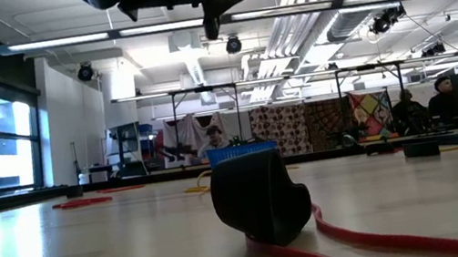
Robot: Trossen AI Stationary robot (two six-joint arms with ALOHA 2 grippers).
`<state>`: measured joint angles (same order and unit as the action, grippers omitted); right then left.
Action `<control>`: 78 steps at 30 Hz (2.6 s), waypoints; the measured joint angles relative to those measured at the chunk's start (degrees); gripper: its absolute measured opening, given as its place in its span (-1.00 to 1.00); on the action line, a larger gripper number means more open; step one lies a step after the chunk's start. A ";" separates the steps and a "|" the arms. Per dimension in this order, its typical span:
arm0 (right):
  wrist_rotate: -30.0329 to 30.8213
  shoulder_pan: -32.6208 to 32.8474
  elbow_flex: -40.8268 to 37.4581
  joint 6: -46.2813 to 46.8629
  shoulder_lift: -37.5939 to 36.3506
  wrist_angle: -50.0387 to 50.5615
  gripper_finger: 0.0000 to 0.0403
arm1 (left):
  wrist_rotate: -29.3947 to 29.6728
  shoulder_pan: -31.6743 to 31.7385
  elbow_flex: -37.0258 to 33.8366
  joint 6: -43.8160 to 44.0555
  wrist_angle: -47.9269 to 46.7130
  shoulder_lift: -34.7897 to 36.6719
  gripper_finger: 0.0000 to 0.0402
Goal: Sort rubber bands into baskets
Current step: Put the black rubber band into the blue basket
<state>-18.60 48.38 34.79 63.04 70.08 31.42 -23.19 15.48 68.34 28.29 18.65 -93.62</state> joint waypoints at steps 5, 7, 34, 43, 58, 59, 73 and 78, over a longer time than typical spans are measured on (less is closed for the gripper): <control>1.76 0.00 5.00 -0.08 0.00 4.15 -0.34 | -0.89 1.39 0.00 -0.10 -0.02 0.00 -0.22; 2.09 0.00 7.53 -0.32 0.00 6.80 -0.40 | -1.69 1.87 0.00 -1.61 -1.22 0.59 -0.25; 24.15 -49.47 19.76 -37.43 0.00 -0.99 -1.00 | -5.98 8.26 -0.02 -19.41 -10.73 4.39 -1.00; -3.65 -77.07 13.85 -58.87 0.05 -11.09 -1.00 | 2.42 8.03 -0.04 -15.45 -8.69 4.39 -1.00; 14.40 -91.42 9.35 -58.71 0.04 -6.20 -0.97 | 11.06 5.80 -0.04 -14.02 -8.88 4.39 -1.00; 15.74 -92.27 9.35 -57.80 0.04 -5.07 -0.94 | 10.46 5.82 -0.04 -14.24 -8.98 4.39 -1.00; 22.59 -98.34 9.32 -52.31 11.52 -0.96 -0.15 | 8.44 5.49 -0.04 -17.39 -9.01 4.39 -1.00; 24.48 -100.06 9.32 -51.32 16.21 -1.95 -0.18 | 8.43 5.49 -0.04 -17.13 -10.69 4.39 -1.00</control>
<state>5.88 -51.68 44.12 11.72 86.29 29.47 -14.76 20.97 68.29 11.16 7.96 -89.23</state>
